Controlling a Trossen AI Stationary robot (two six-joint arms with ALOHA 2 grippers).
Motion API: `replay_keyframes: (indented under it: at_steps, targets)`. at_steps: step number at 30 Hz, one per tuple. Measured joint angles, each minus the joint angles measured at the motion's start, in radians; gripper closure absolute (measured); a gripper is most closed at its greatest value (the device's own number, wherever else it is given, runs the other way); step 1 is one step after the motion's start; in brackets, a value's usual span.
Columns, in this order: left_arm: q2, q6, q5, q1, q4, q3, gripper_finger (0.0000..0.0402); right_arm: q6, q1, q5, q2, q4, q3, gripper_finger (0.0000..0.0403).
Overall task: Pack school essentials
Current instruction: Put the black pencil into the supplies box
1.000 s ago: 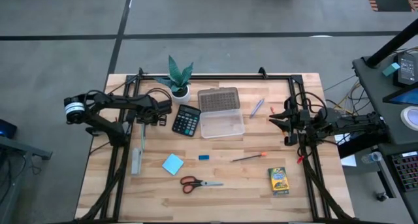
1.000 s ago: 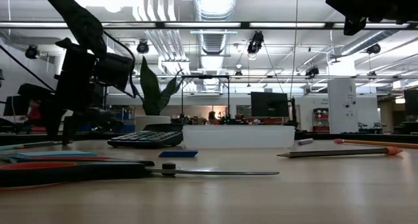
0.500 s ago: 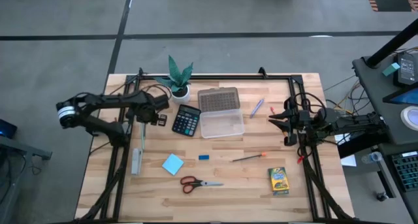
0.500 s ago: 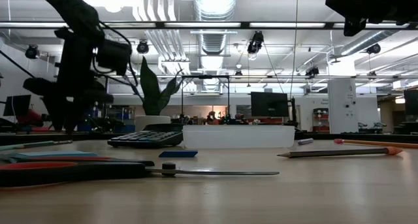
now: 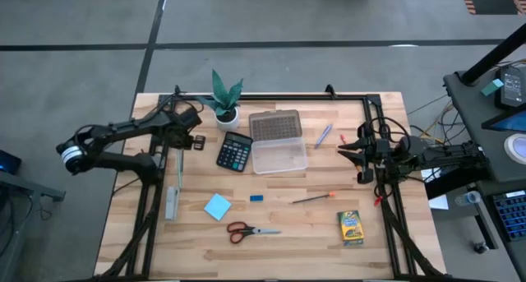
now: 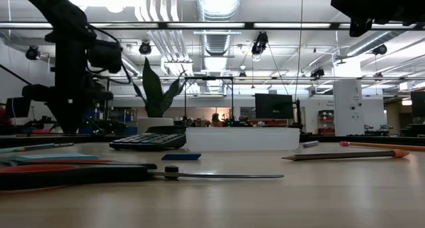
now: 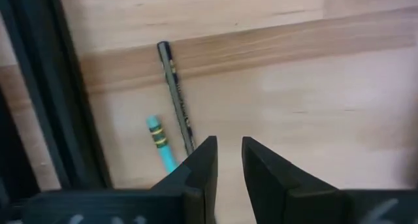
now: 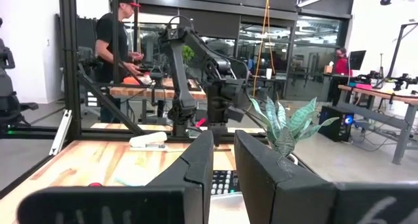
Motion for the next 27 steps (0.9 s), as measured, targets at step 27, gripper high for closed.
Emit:
replay_keyframes:
  at_steps: [27]
  targets:
    - [0.199,-0.024,-0.038,0.006,0.037,-0.011,0.0357,-0.001,0.0,0.026,0.0,-0.018,0.0,0.0349]
